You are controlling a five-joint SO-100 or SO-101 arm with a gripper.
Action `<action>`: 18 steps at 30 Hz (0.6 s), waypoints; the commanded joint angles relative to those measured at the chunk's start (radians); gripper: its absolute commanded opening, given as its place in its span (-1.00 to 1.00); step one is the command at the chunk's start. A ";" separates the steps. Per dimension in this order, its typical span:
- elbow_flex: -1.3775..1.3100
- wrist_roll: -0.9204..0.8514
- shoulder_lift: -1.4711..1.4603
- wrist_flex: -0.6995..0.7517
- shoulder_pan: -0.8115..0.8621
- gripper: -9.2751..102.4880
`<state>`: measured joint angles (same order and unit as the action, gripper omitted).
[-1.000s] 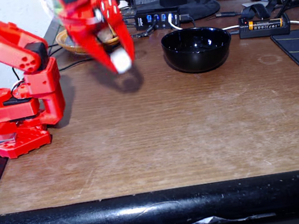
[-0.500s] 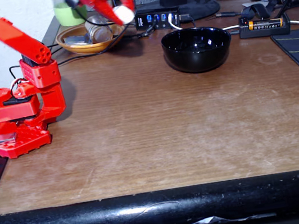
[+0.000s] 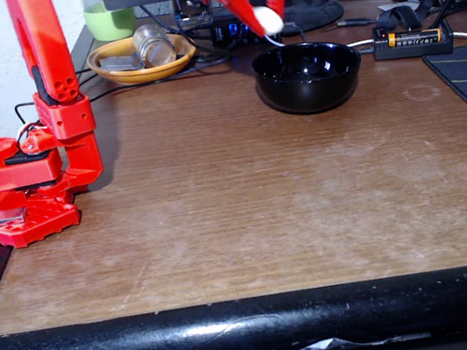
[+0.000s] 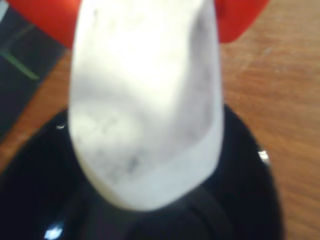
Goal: Ramasse la gomme et mets-la dans le bol.
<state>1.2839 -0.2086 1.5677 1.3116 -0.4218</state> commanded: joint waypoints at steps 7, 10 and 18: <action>-0.345 0.018 -0.189 -0.015 -0.025 -0.94; -0.489 0.034 -0.264 0.011 -0.038 -0.94; -0.479 0.023 -0.316 -0.006 -0.049 -0.94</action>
<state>0.8544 -0.1871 1.2195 1.3284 -0.4709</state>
